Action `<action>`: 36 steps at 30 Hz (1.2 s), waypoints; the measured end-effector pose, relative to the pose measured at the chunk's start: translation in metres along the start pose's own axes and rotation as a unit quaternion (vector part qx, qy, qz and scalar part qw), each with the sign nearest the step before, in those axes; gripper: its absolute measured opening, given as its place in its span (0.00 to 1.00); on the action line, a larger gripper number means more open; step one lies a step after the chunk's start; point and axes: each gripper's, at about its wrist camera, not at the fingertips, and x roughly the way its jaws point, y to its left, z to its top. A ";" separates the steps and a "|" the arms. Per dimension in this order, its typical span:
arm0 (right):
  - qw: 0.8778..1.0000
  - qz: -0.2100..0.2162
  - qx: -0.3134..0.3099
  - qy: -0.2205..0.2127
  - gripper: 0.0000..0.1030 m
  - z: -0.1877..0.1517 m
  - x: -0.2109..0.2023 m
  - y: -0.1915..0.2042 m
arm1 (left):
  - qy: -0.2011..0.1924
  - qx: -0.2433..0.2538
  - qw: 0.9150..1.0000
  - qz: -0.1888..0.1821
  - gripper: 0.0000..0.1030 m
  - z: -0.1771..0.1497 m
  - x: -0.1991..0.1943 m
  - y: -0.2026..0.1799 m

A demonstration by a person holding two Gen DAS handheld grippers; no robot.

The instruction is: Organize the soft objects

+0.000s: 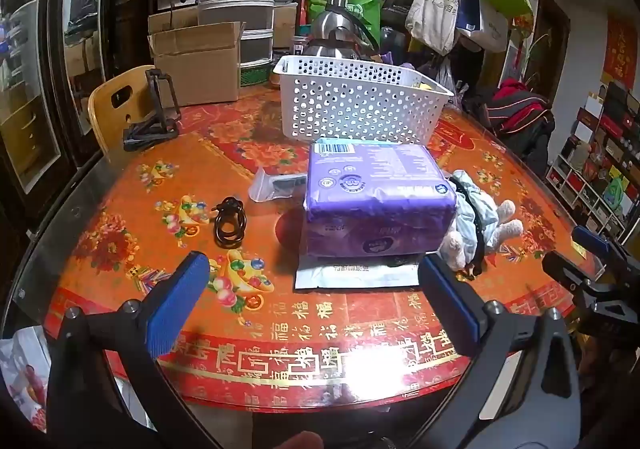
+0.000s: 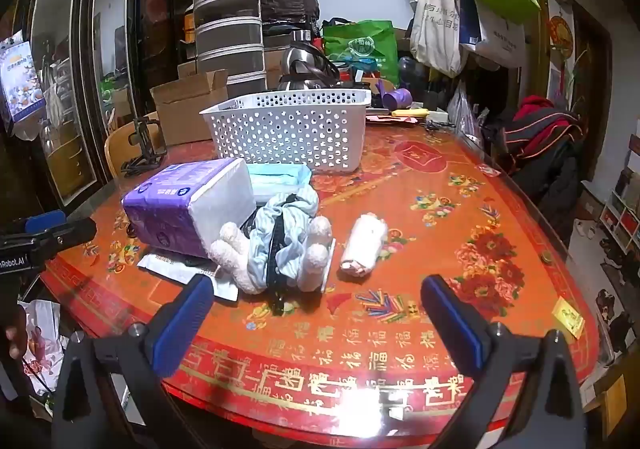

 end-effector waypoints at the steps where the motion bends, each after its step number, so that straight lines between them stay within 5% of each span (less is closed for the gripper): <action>1: 1.000 0.000 0.000 0.000 1.00 -0.001 0.000 0.000 | -0.002 0.001 1.000 0.001 1.00 0.000 0.000 0.000; 36: 1.000 -0.002 -0.008 0.000 1.00 0.001 -0.001 0.003 | 0.000 0.007 1.000 0.006 1.00 0.000 0.000 -0.004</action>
